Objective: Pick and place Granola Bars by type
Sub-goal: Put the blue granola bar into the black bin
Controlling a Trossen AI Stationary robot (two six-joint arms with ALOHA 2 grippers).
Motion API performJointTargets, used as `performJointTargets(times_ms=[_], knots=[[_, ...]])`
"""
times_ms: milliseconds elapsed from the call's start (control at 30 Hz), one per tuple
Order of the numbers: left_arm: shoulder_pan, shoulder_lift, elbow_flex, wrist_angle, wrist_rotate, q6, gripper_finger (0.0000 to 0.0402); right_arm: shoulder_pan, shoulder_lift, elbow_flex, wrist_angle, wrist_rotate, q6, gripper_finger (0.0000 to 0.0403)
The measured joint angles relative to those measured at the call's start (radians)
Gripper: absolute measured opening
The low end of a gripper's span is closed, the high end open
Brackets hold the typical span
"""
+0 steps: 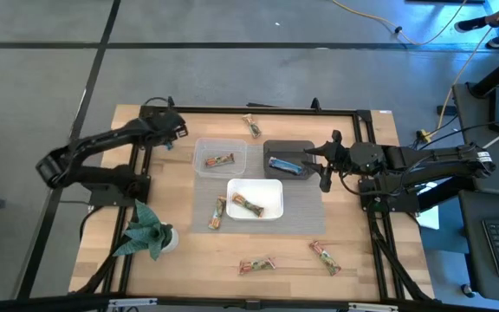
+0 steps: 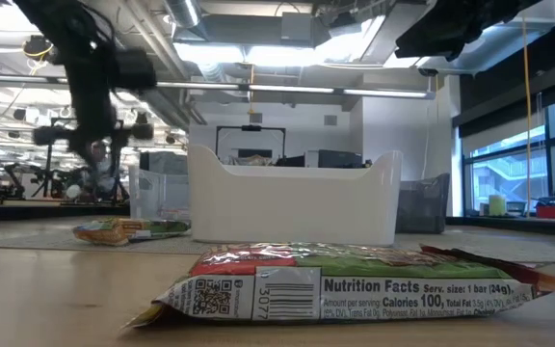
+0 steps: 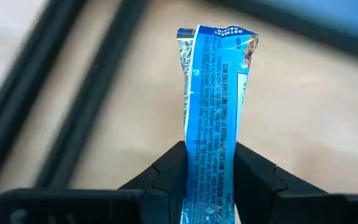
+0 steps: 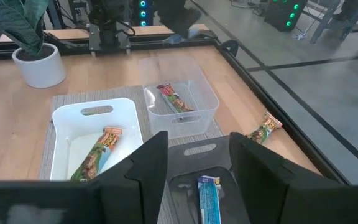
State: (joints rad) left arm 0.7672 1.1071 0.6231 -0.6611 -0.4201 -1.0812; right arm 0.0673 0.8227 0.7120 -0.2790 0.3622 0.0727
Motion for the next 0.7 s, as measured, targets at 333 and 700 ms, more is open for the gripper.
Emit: performJointTargets(times_ms=[333, 700], knots=[[-0.144, -0.190, 0.002, 0.638, 0.306, 0.491, 0.0102, 0.000, 0.009, 0.000, 0.179, 0.000, -0.007, 0.0174], [-0.376, -0.154, 0.004, 1.122, 0.510, 0.755, 0.0102, 0.000, 0.213, 0.000, 0.660, -0.023, -0.193, 0.0176]])
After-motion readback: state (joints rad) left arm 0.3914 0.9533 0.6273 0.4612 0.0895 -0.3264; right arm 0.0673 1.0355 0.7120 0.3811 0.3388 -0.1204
